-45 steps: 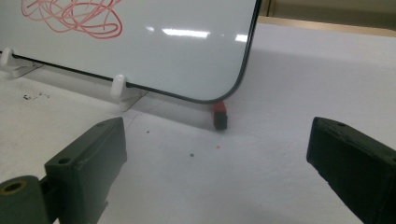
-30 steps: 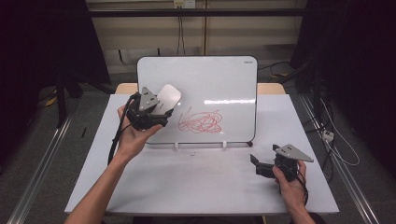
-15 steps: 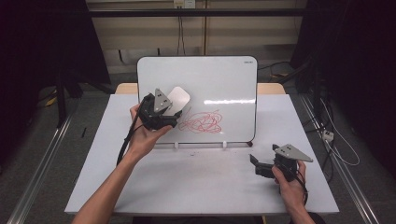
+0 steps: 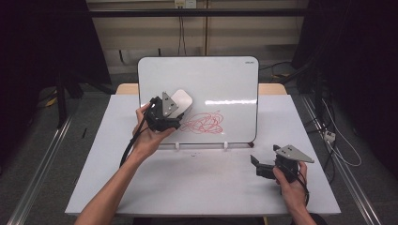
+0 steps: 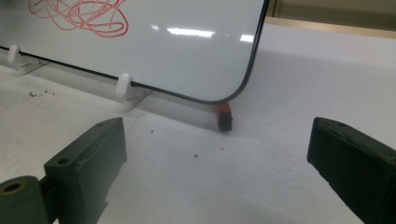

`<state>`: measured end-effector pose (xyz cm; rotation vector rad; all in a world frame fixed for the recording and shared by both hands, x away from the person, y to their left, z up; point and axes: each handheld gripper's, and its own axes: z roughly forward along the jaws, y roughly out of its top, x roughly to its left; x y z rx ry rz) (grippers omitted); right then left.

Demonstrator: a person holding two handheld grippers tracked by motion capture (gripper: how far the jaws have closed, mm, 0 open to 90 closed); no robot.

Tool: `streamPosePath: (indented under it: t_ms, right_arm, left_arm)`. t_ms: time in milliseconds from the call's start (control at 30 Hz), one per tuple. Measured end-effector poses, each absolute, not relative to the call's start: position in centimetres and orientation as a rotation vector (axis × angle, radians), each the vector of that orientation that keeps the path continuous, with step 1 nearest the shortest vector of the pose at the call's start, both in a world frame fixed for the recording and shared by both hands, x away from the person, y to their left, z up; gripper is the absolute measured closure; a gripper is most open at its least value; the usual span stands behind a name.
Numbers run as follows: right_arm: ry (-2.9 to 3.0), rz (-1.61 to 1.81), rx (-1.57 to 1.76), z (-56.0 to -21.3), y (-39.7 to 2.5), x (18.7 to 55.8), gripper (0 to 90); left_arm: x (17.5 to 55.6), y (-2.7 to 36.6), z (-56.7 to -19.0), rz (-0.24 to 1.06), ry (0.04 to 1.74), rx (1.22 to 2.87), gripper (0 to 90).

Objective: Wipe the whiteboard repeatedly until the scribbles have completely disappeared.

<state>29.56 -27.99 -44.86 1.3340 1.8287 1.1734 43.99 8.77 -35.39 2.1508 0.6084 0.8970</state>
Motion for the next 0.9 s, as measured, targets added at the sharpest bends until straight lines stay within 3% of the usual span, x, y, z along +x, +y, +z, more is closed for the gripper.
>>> streamPosePath:
  t_ms: [233,900]
  right_arm:
    - [1.831,1.175,1.337,-44.9,-28.0,29.6,4.7]
    - [1.834,1.172,1.336,-44.9,-28.0,29.6,4.7]
  left_arm:
    - [44.1,8.2,-36.4,0.994,0.585,2.18,31.1]
    - [43.6,7.4,-36.9,1.064,0.598,2.175,31.0]
